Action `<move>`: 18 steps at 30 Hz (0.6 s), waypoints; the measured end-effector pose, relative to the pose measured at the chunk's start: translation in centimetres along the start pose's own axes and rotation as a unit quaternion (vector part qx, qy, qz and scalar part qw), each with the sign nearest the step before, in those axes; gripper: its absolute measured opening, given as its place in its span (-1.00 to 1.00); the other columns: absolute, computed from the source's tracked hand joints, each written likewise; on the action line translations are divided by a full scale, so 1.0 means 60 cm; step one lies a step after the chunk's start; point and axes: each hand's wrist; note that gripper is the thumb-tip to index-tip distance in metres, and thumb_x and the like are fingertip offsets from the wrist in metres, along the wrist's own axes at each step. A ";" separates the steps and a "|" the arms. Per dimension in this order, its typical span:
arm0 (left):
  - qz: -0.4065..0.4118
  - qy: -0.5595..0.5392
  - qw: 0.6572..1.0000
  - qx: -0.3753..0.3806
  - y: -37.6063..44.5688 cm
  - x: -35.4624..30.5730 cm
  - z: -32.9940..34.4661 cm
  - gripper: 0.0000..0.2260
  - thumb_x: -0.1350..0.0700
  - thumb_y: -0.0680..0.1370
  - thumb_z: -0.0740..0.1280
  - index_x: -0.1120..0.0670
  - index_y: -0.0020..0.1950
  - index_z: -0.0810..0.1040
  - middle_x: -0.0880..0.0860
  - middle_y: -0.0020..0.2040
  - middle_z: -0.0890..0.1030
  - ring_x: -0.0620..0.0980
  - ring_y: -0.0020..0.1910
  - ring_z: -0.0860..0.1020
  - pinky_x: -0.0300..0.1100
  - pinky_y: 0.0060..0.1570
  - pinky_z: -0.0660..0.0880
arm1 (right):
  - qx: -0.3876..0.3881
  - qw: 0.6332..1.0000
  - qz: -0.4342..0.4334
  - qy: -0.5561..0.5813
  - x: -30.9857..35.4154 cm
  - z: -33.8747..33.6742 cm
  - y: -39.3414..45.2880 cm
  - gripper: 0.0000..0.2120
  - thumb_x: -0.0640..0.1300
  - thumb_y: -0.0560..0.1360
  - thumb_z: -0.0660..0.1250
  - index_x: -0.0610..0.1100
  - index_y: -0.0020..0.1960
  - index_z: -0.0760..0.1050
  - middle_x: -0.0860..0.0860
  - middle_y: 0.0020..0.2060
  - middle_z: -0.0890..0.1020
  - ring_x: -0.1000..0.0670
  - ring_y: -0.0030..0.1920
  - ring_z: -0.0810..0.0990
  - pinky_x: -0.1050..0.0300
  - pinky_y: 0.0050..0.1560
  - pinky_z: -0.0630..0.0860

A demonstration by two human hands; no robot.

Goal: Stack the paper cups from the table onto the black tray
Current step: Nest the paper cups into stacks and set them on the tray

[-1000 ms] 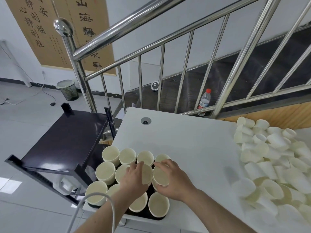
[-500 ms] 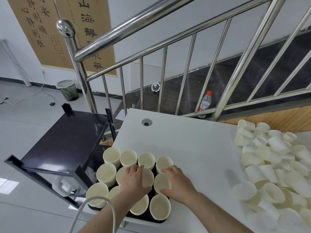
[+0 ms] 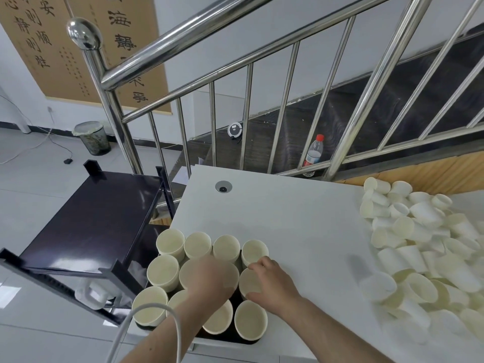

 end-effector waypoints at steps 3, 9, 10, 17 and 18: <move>0.003 0.003 1.000 0.001 0.000 0.000 -0.002 -0.48 -0.13 0.39 0.39 -0.04 0.31 0.39 -0.04 0.28 0.35 0.00 0.31 0.28 -0.19 0.13 0.41 | 0.002 1.000 0.003 -0.004 0.002 -0.001 -0.001 -0.40 0.07 0.44 0.39 -0.01 0.42 0.30 0.04 0.26 0.36 0.00 0.30 0.34 0.07 0.15 0.48; 0.017 -0.002 1.000 -0.005 -0.007 -0.008 -0.013 -0.45 -0.09 0.44 0.37 -0.03 0.39 0.31 -0.02 0.33 0.30 0.02 0.34 0.25 -0.18 0.20 0.39 | -0.012 1.000 0.002 0.000 -0.004 -0.014 -0.013 -0.43 0.05 0.46 0.37 0.00 0.42 0.31 0.06 0.28 0.36 0.01 0.31 0.33 0.08 0.13 0.48; 0.020 -0.002 1.000 -0.009 -0.009 -0.012 -0.015 -0.46 -0.07 0.45 0.36 -0.04 0.39 0.30 -0.02 0.33 0.30 0.02 0.34 0.25 -0.17 0.21 0.39 | -0.015 1.000 0.002 -0.001 -0.007 -0.019 -0.016 -0.44 0.04 0.46 0.37 0.00 0.42 0.31 0.07 0.28 0.36 0.02 0.31 0.33 0.10 0.13 0.47; 0.042 0.005 0.999 -0.027 -0.036 -0.076 -0.021 -0.51 -0.03 0.47 0.34 -0.04 0.37 0.32 -0.01 0.32 0.31 0.03 0.32 0.28 -0.15 0.21 0.39 | -0.046 0.999 -0.002 0.009 -0.051 -0.055 -0.068 -0.46 -0.05 0.50 0.33 0.00 0.45 0.28 0.06 0.31 0.35 0.03 0.34 0.33 0.10 0.15 0.46; 0.052 0.010 0.998 -0.029 -0.040 -0.089 -0.019 -0.51 -0.02 0.48 0.33 -0.04 0.38 0.31 -0.01 0.32 0.31 0.04 0.32 0.29 -0.15 0.23 0.37 | -0.051 0.999 -0.002 0.007 -0.062 -0.060 -0.079 -0.46 -0.04 0.51 0.32 -0.01 0.46 0.27 0.06 0.31 0.34 0.02 0.35 0.32 0.10 0.16 0.46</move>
Point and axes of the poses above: each hand's wrist, its own y-axis towards the middle knuckle, its own z-axis out of the palm, x = y × z
